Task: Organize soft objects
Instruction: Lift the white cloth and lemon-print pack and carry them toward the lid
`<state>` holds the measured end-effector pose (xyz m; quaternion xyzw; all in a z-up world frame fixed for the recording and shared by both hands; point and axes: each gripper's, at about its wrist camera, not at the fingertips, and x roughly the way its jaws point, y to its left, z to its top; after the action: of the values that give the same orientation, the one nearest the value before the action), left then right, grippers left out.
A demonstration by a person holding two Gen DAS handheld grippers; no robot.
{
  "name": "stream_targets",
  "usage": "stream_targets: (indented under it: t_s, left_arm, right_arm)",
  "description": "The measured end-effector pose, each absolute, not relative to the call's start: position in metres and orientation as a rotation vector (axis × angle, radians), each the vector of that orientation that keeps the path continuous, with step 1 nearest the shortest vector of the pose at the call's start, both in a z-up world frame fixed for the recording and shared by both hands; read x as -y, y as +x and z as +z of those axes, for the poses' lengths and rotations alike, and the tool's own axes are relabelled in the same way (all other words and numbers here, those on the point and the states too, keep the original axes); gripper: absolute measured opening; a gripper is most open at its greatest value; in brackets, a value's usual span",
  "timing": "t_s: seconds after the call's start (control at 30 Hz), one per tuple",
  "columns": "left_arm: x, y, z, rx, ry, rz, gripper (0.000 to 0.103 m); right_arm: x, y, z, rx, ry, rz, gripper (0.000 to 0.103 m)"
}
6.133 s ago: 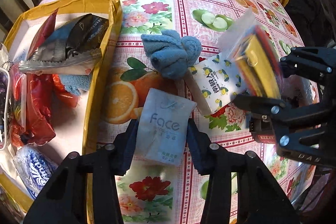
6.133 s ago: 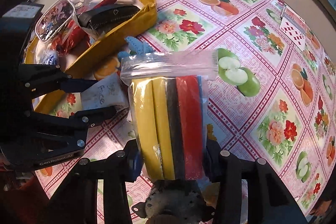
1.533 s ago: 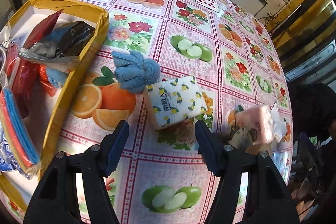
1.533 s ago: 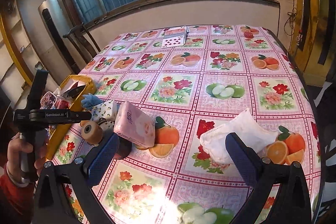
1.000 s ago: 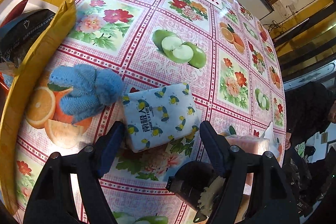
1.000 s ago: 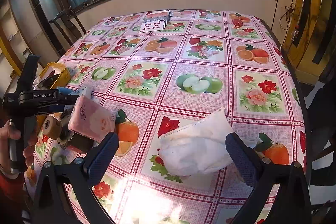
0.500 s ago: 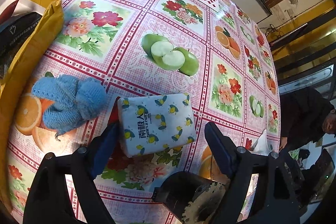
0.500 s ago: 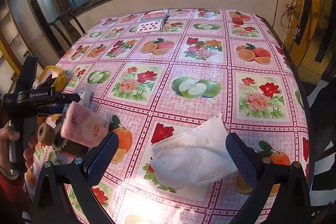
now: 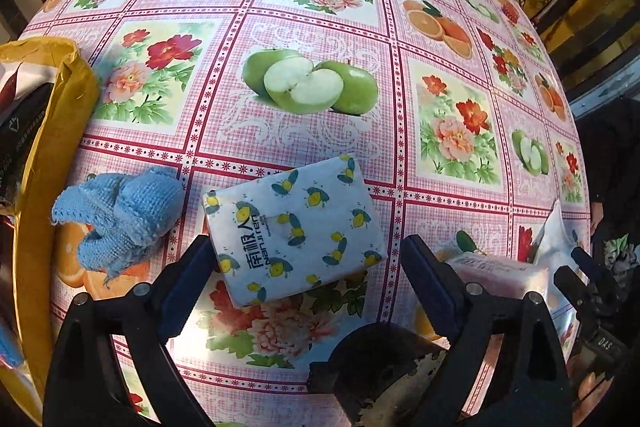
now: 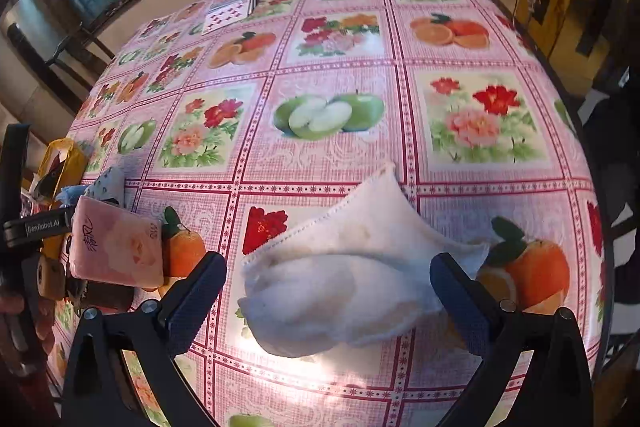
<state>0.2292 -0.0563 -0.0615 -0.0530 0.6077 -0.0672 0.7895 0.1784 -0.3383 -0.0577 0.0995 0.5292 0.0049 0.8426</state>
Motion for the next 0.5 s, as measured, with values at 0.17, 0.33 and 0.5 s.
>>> stream_targets:
  t_s: [0.17,0.33,0.5]
  left_arm:
    - [0.047,0.229,-0.063,-1.298,-0.119,-0.117,0.097]
    - [0.048,0.232,-0.065,-1.308,-0.110,-0.113,0.099]
    - [0.053,0.228,-0.061,-1.263,-0.042,-0.107,0.079]
  right_arm:
    - [0.325,0.190,-0.069,-1.133,0.166,-0.014,0.103]
    - [0.304,0.197,-0.076,-1.140,0.026,-0.049,0.103]
    - [0.302,0.188,-0.073,-1.113,-0.027,-0.043,0.082]
